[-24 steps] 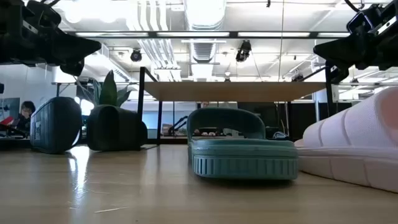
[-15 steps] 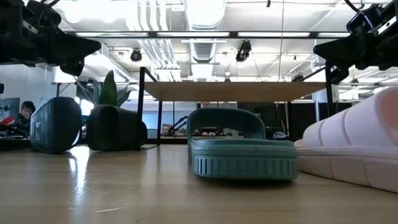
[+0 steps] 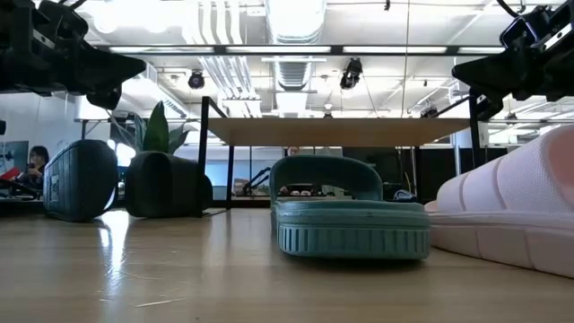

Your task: Pick and place slides into the shelf

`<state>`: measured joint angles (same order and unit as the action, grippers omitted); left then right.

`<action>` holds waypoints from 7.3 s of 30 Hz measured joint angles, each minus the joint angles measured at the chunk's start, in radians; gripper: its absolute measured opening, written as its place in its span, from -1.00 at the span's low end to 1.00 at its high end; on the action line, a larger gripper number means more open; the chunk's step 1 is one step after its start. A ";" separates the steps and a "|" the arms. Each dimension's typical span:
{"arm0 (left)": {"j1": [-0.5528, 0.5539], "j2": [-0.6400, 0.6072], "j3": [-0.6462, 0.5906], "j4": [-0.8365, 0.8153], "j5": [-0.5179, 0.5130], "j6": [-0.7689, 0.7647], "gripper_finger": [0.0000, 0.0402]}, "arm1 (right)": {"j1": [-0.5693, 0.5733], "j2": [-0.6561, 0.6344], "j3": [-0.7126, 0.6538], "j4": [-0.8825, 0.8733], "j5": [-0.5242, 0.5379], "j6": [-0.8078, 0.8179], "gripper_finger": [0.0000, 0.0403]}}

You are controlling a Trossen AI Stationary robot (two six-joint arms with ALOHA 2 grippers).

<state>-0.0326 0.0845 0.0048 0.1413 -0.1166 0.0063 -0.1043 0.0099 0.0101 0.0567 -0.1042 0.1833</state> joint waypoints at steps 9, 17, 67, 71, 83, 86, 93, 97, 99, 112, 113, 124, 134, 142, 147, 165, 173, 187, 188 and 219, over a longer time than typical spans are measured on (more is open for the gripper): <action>0.000 0.000 0.000 0.000 0.000 0.000 -1.00 | 0.000 0.000 0.000 0.000 0.000 0.000 -0.96; 0.000 0.000 0.000 0.000 0.000 0.000 -1.00 | 0.000 0.000 0.000 0.000 0.000 0.000 -0.96; 0.000 -0.001 0.000 0.016 -0.028 0.000 -1.00 | 0.080 0.238 0.065 0.783 -0.026 0.648 -0.96; 0.000 -0.002 0.000 0.021 -0.042 0.000 -1.00 | 0.107 0.406 0.171 0.778 -0.062 0.592 -0.96; 0.000 0.000 0.000 0.474 -0.035 -0.290 -1.00 | 0.105 0.813 0.619 0.475 -0.150 0.399 -0.96; 0.000 -0.003 0.000 0.599 -0.080 -0.438 -1.00 | 0.104 0.882 0.721 0.372 -0.135 0.399 -0.96; 0.000 -0.003 0.000 0.795 -0.099 -0.446 -1.00 | 0.104 1.055 0.924 0.284 -0.131 0.399 -0.96; -0.001 -0.004 0.000 0.839 -0.083 -0.545 -1.00 | 0.104 1.153 1.033 0.283 -0.131 0.446 -0.96; -0.001 -0.001 0.000 0.835 -0.071 -0.573 -1.00 | 0.104 1.203 1.091 0.283 -0.131 0.510 -0.96; -0.001 0.053 0.001 0.845 -0.103 -0.572 -1.00 | 0.083 1.460 1.425 0.011 -0.192 0.460 -0.96; -0.001 0.052 0.003 0.845 -0.114 -0.571 -1.00 | 0.077 1.471 1.450 -0.050 -0.192 0.433 -0.96; 0.000 0.046 0.015 0.842 -0.151 -0.462 -1.00 | 0.026 1.534 1.657 -0.582 -0.182 0.136 -0.67; -0.001 0.070 0.003 0.818 -0.149 -0.468 -1.00 | 0.109 1.627 1.784 -0.935 -0.086 0.075 -0.14; -0.001 0.079 0.002 0.753 -0.147 -0.464 -1.00 | 0.231 1.712 1.911 -1.243 0.243 0.244 -0.13; -0.001 0.091 0.002 0.676 -0.156 -0.397 -1.00 | 0.330 1.786 1.967 -1.329 0.386 0.374 -0.13; -0.001 0.123 0.000 0.545 -0.122 -0.392 -1.00 | 0.580 2.119 1.965 -1.375 0.612 0.640 -0.20; 0.000 0.122 0.000 0.518 -0.119 -0.392 -1.00 | 0.602 2.208 1.964 -1.385 0.656 0.621 -0.19; 0.000 0.135 0.000 0.494 -0.119 -0.391 -1.00 | 0.547 2.252 1.903 -1.303 0.710 0.579 -0.11; 0.000 0.135 0.000 0.493 -0.119 -0.391 -1.00 | 0.542 2.252 1.891 -1.275 0.703 0.557 -0.11; -0.001 0.158 0.000 0.493 -0.149 -0.391 -1.00 | 0.480 2.226 1.935 -1.193 0.621 0.454 -0.94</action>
<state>-0.0334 0.2420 0.0048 0.6346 -0.2655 -0.3851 0.3754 2.2354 1.9447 -1.1364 0.5168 0.6370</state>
